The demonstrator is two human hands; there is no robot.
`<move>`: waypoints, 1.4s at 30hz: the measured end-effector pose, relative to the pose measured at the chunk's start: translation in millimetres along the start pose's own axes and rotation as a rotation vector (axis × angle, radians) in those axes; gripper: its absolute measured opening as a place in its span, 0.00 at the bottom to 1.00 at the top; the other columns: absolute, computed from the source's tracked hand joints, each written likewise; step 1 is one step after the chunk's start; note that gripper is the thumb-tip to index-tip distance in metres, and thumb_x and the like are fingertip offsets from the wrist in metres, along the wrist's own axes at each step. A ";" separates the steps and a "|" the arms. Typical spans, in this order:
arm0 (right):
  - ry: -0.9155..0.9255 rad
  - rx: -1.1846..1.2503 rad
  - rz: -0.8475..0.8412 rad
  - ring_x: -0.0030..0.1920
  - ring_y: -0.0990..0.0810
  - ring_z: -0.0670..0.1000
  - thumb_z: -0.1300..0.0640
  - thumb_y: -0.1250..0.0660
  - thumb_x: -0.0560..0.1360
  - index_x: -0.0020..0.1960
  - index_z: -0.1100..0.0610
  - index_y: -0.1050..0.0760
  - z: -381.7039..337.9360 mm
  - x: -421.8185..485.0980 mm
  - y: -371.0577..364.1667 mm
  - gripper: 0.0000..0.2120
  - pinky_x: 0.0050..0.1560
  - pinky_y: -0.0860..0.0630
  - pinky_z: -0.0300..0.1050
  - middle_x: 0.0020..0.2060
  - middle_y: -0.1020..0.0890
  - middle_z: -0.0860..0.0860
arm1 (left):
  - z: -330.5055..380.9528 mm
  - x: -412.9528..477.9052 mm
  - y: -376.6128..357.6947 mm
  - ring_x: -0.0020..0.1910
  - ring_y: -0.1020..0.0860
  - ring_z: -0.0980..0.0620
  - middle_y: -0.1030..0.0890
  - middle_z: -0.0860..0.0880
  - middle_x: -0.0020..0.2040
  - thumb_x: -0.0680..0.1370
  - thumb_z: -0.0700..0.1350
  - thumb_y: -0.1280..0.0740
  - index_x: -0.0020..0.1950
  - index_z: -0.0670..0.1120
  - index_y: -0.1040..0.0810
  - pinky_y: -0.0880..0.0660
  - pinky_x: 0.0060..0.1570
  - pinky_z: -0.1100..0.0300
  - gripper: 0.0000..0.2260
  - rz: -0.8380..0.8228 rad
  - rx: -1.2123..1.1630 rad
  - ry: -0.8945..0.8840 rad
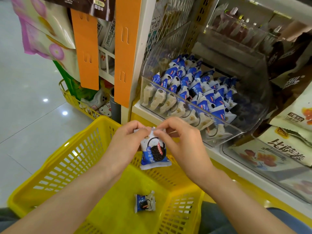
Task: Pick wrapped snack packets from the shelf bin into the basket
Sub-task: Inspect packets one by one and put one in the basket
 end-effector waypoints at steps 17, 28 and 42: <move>0.037 0.044 0.105 0.46 0.23 0.40 0.55 0.34 0.75 0.46 0.50 0.24 -3.8 -0.1 7.0 0.02 0.46 0.26 0.32 0.42 0.22 0.43 | -10.3 0.6 0.3 0.44 0.18 0.48 0.16 0.46 0.44 0.79 0.57 0.45 0.54 0.46 0.23 0.24 0.41 0.57 0.18 -0.070 -0.202 0.304; -0.111 0.189 0.015 0.38 0.22 0.39 0.56 0.33 0.74 0.41 0.44 0.25 6.7 1.1 -1.9 0.07 0.36 0.28 0.30 0.36 0.20 0.42 | 11.8 -1.3 2.0 0.35 0.20 0.59 0.19 0.50 0.36 0.77 0.49 0.38 0.37 0.48 0.25 0.24 0.33 0.68 0.10 -0.036 0.052 -0.062; 0.138 0.012 0.145 0.46 0.23 0.41 0.58 0.32 0.73 0.45 0.55 0.21 -9.9 -4.5 11.9 0.02 0.46 0.25 0.33 0.43 0.21 0.47 | -12.9 0.4 6.0 0.38 0.21 0.49 0.20 0.47 0.40 0.79 0.57 0.45 0.44 0.47 0.25 0.23 0.40 0.55 0.17 -0.027 -0.014 0.328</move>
Point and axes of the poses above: each hand's wrist, its own x-axis towards the middle knuckle, its own y-axis out of the back of the hand, z = x × y, the point moved 7 cm from there along x, towards the middle knuckle
